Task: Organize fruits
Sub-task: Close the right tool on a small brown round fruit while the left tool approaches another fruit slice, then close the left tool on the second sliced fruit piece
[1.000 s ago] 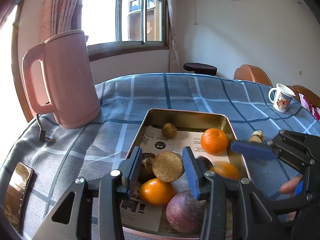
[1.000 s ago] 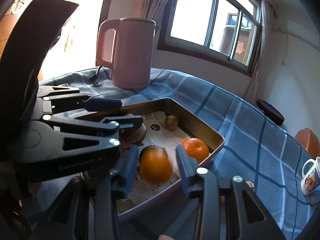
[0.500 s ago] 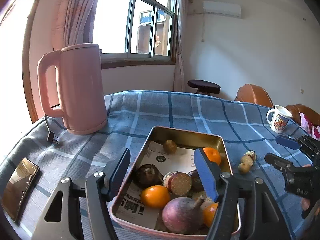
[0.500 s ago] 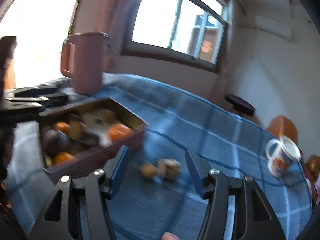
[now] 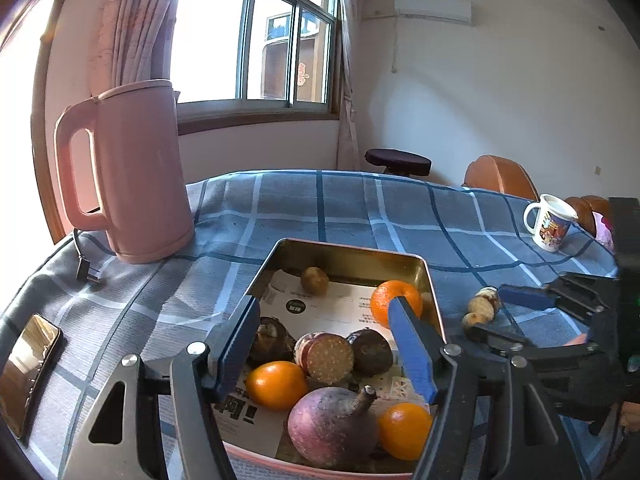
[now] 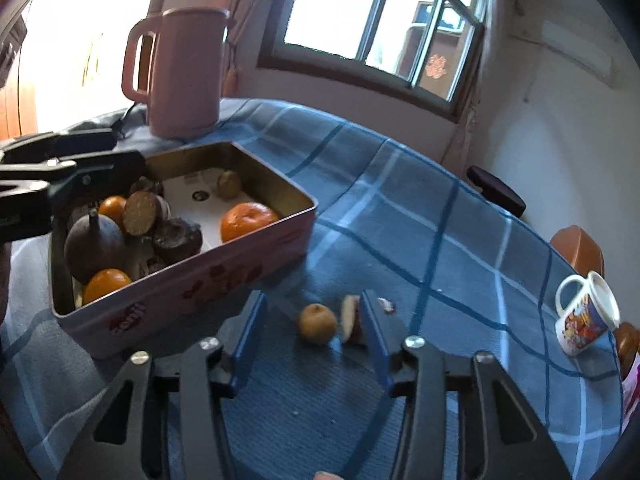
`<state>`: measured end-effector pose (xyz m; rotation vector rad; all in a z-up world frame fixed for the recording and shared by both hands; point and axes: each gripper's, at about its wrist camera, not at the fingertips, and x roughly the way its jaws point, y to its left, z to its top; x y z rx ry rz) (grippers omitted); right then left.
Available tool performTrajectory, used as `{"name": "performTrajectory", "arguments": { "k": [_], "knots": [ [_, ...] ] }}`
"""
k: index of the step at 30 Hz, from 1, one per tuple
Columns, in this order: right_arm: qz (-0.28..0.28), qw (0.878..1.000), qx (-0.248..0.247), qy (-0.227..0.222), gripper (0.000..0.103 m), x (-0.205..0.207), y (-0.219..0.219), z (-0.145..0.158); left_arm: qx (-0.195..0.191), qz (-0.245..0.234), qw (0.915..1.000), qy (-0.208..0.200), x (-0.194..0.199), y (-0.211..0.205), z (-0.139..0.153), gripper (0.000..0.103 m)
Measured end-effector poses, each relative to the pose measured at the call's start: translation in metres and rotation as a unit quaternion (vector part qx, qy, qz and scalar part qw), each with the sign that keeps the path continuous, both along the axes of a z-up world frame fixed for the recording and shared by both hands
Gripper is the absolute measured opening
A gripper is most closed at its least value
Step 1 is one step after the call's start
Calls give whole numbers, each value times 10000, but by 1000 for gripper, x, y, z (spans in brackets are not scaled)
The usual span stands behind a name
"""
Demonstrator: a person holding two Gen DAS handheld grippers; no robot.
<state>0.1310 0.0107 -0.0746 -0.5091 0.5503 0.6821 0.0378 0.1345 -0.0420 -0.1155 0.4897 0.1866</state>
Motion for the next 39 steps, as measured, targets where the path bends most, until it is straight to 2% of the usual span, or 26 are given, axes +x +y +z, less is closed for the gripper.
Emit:
{"name": "performTrajectory", "arguments": {
  "k": [7,13,15,16,21,27,34,39],
  "knots": [
    [-111,9990,-367,238,35,13,11,-13,-37,-23,10000,-21,-1,0,0,68],
    [-306,9967,-648,372,35,24,16,-21,8,-78,10000,-19,0,-5,1,68],
    [-341,9967,-618,407,28,25,14,-21,26,-97,9999,-28,0,-7,2,68],
    [-380,9966,-606,420,28,26,13,-21,33,-114,9999,-32,1,-8,3,68],
    [-347,9979,-409,362,28,20,7,-14,119,-239,9996,-72,4,-19,10,68],
    [-580,9981,86,213,28,7,-32,-1,77,-640,9979,14,21,-45,16,68],
    [-1423,9886,458,196,28,35,-92,9,105,-1124,9926,445,59,-95,5,68],
    [-1782,9817,610,282,28,50,-119,10,136,-1392,9863,879,90,-128,-13,68]
  ]
}}
